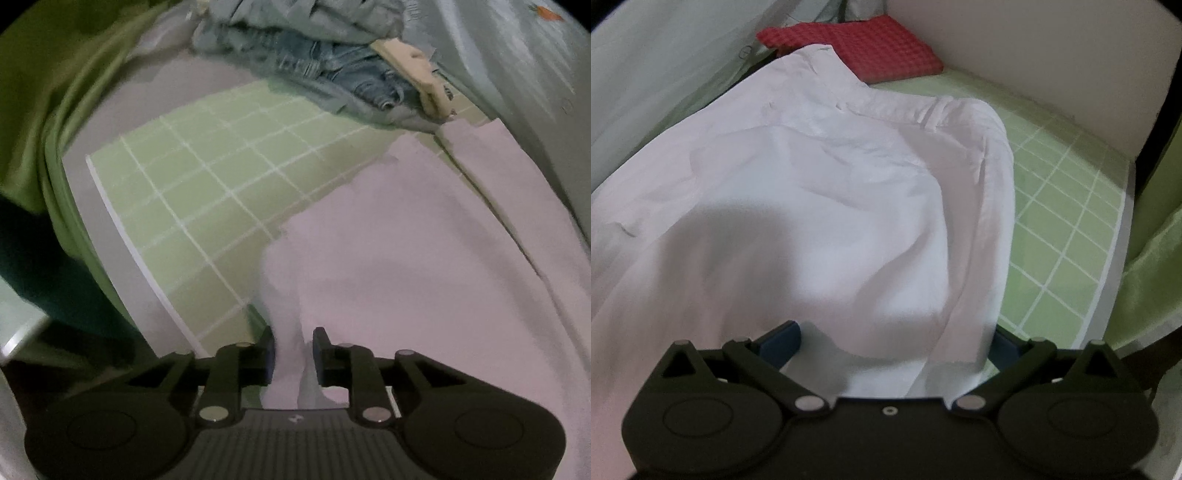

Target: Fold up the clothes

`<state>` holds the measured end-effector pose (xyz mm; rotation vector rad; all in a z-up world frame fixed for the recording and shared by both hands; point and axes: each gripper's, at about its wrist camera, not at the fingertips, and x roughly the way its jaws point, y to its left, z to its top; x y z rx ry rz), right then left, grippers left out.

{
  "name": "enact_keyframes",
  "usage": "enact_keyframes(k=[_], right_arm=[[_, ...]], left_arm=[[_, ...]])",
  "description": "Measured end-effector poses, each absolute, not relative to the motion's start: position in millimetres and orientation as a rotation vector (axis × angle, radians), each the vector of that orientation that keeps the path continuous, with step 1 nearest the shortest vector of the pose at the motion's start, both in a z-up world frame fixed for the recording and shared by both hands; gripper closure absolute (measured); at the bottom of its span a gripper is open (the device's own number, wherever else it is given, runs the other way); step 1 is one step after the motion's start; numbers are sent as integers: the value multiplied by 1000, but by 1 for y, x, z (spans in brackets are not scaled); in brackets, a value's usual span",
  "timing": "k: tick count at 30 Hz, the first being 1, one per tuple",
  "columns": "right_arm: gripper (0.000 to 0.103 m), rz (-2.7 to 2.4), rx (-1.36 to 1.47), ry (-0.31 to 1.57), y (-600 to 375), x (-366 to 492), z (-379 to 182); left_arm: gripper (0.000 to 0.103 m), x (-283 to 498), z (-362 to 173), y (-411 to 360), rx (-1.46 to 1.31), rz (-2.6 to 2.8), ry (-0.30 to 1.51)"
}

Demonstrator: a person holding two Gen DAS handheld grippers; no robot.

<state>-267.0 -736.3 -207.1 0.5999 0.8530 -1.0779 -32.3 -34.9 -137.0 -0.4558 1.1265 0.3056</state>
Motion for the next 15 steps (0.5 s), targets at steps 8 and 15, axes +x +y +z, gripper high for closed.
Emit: enact_keyframes(k=[8,15], right_arm=[[95,-1035,580,775,-729,-285,-173],[97,-972,770,451,-717,-331,-83]], left_arm=[[99,-37,-114,-29,-543,339,1031],[99,-54,-17,-15,-668,328,850]])
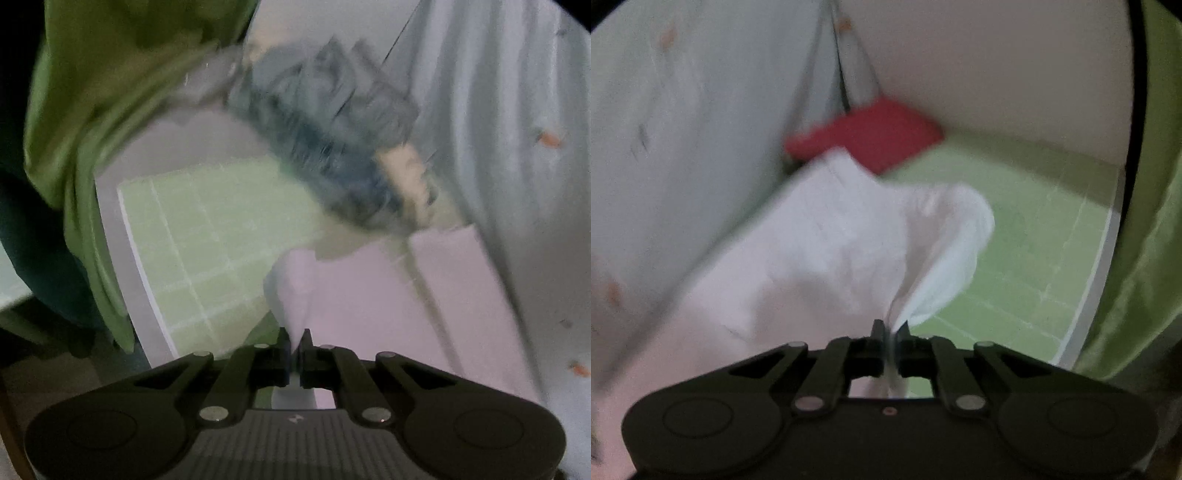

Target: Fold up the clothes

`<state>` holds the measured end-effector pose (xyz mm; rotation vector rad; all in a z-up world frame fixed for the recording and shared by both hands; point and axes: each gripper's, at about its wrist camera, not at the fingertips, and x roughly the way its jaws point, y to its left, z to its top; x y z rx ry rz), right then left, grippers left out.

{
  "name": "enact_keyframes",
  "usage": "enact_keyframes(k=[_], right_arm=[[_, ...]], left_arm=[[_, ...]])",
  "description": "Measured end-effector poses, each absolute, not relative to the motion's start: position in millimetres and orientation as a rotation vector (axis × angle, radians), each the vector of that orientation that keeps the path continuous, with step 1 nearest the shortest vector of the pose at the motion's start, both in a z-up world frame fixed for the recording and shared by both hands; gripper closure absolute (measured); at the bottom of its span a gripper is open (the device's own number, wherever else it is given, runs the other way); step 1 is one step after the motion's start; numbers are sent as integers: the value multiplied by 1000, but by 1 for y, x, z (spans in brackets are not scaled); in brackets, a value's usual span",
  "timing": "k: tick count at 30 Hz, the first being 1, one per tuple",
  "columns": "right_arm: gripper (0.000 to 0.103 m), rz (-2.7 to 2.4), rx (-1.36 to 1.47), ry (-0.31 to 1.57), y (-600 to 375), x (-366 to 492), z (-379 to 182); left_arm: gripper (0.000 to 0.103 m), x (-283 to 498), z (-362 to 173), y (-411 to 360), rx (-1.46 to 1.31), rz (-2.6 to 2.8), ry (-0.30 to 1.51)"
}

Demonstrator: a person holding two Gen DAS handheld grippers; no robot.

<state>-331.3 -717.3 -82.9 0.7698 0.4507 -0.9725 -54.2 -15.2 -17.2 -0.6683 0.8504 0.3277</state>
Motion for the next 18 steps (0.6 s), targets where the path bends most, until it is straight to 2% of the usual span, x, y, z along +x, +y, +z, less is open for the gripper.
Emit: enact_keyframes(k=[2,4,7,11,18], right_arm=[[97,-945,701,381,-710,-330,-48],[97,-917,594,327,-703,-322,-19],[97,-920,432,352,-705,-289,-26],[97,-943,544,394,-724,-267,-55],[97,-935,587,397,-748,-248,-63]], left_arm=[[99,-54,25,-25,-643,252,744],[99,-42,43,-37,-589,220,689],[99,-13,23,-53,-569,254,721],[99,7,-2,-66,-633,252,768],[99,61,-16,-94,-564,233,797]])
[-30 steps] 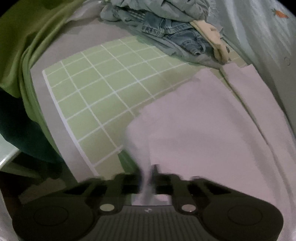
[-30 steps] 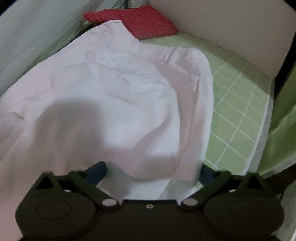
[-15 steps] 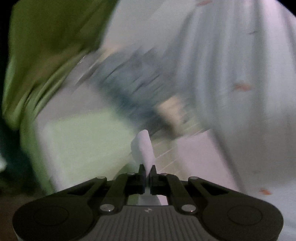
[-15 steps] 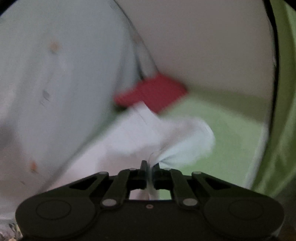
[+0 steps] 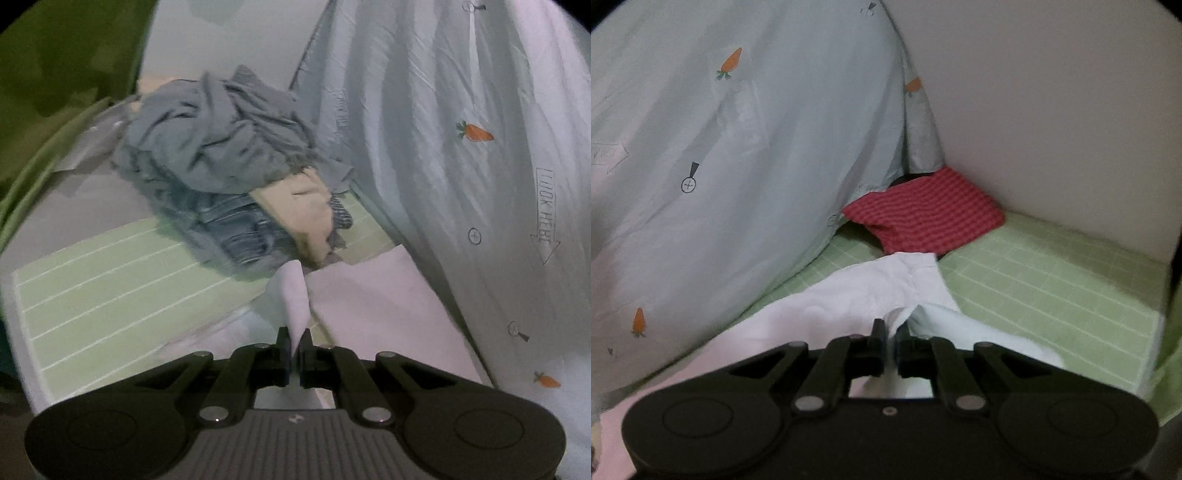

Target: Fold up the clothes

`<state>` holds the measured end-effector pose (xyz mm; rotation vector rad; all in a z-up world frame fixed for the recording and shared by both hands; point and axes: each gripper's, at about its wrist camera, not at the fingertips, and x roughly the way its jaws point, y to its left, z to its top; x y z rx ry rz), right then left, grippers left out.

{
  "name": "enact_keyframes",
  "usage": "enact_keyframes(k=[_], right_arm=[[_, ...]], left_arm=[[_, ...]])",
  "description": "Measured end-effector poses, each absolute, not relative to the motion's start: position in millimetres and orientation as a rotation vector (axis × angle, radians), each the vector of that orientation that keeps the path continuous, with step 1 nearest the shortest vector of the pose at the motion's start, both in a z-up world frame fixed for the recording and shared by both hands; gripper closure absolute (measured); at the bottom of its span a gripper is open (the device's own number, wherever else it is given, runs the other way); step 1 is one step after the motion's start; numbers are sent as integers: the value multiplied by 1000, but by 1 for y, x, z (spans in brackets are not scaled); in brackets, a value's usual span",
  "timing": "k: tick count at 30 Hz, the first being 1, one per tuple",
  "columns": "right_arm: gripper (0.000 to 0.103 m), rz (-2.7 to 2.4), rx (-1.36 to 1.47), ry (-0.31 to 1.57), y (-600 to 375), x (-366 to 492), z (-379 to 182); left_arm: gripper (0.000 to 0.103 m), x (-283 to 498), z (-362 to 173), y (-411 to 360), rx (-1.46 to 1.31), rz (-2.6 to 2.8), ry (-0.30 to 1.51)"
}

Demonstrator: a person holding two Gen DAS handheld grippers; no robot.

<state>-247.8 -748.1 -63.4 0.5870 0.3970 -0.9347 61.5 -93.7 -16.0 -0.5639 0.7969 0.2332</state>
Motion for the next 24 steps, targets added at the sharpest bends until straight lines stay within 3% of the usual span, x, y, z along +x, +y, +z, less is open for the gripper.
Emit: enact_keyframes(k=[9,11,12,13,14,15,18,24], right_arm=[[97,-883,499,417,-815,-115,-52],[96,-881,478,405,-837,-67,-57],[91,-885,471,396,-848,-45,-61],[81,-909,470,378,-858,-26,-67],[44,-953,464,390,-864,-9,-75],[19,-1006,459,446,-868,6,-82],[18,-1022,411,548,-853,21,-101],[17,-1019,460,740,-790,-28,-156]], left_arm=[[98,233,-12,-161,-409,98,702],[88,273,-14,-185,-368,47,633],[71,293,-16,-198,-350,24,605],[48,310,-19,-208,-338,20,606],[37,318,-24,-215,-329,32,627],[25,319,-31,-218,-314,43,638],[23,299,-60,-215,-237,102,707],[23,248,-123,-180,-232,249,930]])
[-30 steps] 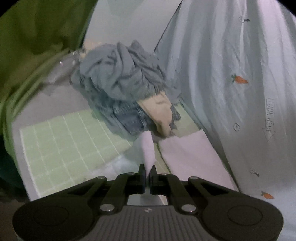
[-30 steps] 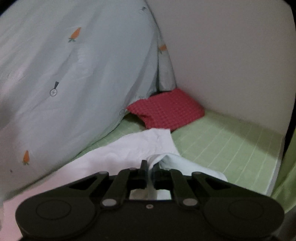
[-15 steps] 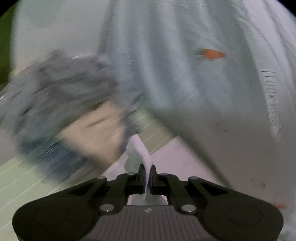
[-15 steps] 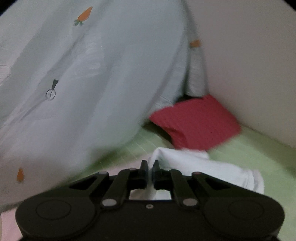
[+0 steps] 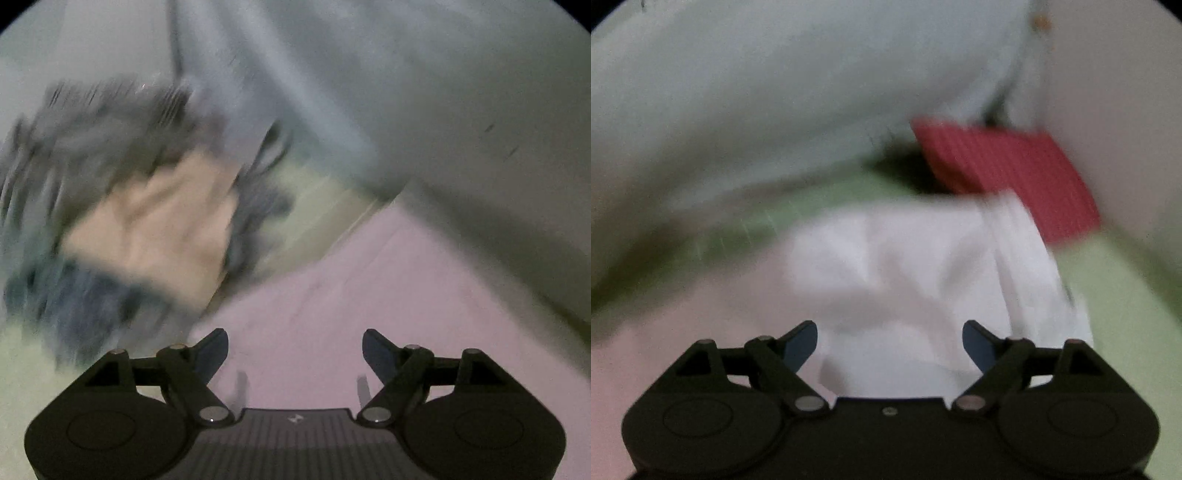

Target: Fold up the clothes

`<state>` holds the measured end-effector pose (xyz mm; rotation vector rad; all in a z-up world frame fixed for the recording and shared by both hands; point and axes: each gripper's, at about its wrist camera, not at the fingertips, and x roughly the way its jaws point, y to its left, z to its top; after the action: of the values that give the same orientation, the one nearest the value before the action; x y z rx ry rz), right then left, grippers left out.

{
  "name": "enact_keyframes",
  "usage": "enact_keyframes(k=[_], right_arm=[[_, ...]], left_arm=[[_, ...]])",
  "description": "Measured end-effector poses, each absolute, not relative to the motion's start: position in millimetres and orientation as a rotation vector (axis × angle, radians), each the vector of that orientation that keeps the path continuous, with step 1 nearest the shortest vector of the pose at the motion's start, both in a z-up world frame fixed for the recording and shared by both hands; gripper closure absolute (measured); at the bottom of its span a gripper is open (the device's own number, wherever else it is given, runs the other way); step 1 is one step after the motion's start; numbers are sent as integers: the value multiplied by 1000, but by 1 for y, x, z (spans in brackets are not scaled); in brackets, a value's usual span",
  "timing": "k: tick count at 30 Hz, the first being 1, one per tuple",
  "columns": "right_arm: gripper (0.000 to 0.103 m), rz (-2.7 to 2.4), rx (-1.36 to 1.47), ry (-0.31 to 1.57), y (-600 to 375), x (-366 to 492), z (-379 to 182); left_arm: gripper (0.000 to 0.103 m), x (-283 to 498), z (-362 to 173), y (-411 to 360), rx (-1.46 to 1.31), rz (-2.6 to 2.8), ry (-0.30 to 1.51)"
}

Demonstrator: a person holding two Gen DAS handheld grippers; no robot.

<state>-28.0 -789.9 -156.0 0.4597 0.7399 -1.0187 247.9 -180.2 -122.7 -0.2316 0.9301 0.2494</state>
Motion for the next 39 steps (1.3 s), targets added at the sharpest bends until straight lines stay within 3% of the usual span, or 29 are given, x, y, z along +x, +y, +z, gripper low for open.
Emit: enact_keyframes(k=[3,5,9,10,11,12,13,15,16,17,18,21,24,33,39], right_arm=[[14,-1062,562,726,-774,-54,-164],[4,-1065,617,725,-766,-62,-167],[3,-1065,743,782,-766,-54,-180],[3,-1066,769,791,-766,-54,-183],[3,-1061,794,795,-766,-53,-186],[4,-1052,817,797,-765,-52,-188],[5,-1032,838,797,-766,-52,-190],[14,-999,848,797,-769,-50,-193],[21,-990,810,812,-767,-50,-192],[55,-975,764,825,-765,-50,-190],[76,-947,704,836,-763,-52,-188],[94,-896,665,803,-759,-69,-184],[100,-878,629,791,-752,-87,-181],[100,-878,600,808,-724,-145,-175],[100,-842,578,852,-682,-166,-171]], left_arm=[[23,240,-137,-170,-285,278,966],[23,241,-142,-170,-318,275,979],[23,245,-149,-179,-359,262,992],[27,246,-150,-181,-363,261,992],[35,248,-152,-183,-363,264,993],[64,249,-153,-184,-363,266,993],[85,250,-154,-185,-362,263,996],[93,247,-151,-185,-362,230,982],[94,244,-148,-184,-358,213,970],[94,240,-145,-184,-349,199,960],[95,235,-143,-182,-349,190,951],[95,210,-135,-168,-405,179,940],[95,172,-129,-154,-431,177,935],[94,42,-137,-86,-524,248,977],[94,5,-129,-35,-541,280,952]])
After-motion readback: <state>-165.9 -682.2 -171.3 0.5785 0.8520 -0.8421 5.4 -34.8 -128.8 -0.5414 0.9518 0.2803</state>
